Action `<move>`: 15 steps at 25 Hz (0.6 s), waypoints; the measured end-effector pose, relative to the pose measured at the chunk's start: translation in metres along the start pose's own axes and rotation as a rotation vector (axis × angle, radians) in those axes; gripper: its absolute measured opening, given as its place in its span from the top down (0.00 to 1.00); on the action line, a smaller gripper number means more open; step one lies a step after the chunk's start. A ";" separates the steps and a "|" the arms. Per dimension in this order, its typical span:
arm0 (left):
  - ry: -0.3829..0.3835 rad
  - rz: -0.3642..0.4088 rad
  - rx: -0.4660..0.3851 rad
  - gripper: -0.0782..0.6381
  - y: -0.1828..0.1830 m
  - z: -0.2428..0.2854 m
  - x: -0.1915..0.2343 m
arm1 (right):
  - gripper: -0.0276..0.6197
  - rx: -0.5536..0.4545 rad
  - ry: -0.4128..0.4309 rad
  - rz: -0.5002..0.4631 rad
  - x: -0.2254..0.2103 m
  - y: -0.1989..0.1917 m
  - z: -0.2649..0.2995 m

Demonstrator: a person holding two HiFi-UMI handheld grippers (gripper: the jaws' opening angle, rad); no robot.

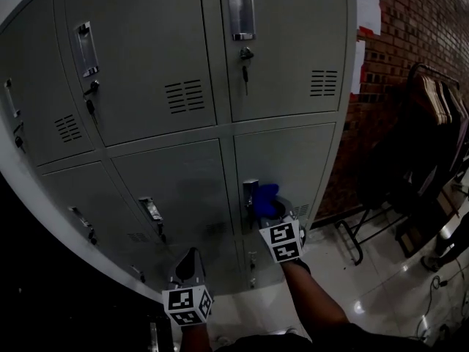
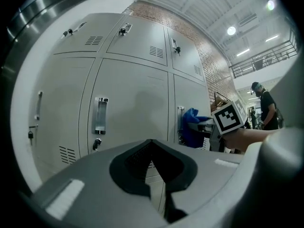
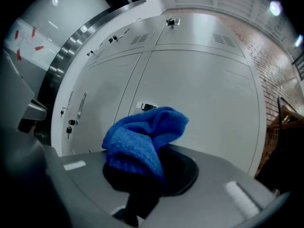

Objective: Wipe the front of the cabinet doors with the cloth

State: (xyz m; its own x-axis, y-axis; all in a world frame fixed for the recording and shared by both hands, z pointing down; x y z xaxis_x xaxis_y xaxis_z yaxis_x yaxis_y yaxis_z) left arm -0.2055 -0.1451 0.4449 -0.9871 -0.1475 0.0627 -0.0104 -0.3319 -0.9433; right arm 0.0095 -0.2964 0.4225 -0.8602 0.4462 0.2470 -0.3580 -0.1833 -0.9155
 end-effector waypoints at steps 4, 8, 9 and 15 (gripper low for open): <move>-0.014 0.010 0.005 0.87 0.000 0.003 -0.002 | 0.87 -0.011 0.056 0.020 0.007 0.003 0.002; -0.039 0.024 0.009 0.87 0.001 0.006 -0.008 | 0.86 -0.007 0.064 -0.011 0.023 0.008 0.007; -0.042 0.026 0.010 0.87 0.001 0.006 -0.009 | 0.86 -0.008 0.058 -0.011 0.024 0.008 0.007; -0.042 0.026 0.009 0.87 0.001 0.007 -0.007 | 0.86 -0.073 0.024 0.048 0.011 -0.006 -0.011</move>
State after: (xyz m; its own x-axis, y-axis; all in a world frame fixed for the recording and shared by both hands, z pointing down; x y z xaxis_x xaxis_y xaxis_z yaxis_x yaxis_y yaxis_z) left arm -0.1973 -0.1514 0.4454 -0.9795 -0.1946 0.0522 0.0165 -0.3355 -0.9419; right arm 0.0060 -0.2810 0.4271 -0.8662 0.4596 0.1958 -0.2887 -0.1405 -0.9471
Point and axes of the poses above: the fingertips, and each gripper's own axes: z forward along the fingers, x to its left, y out of its top, the point moved 7 cm from there along -z, backward along the fingers, and after that the axes turned 14 degrees about x, right-handed, at the moved point
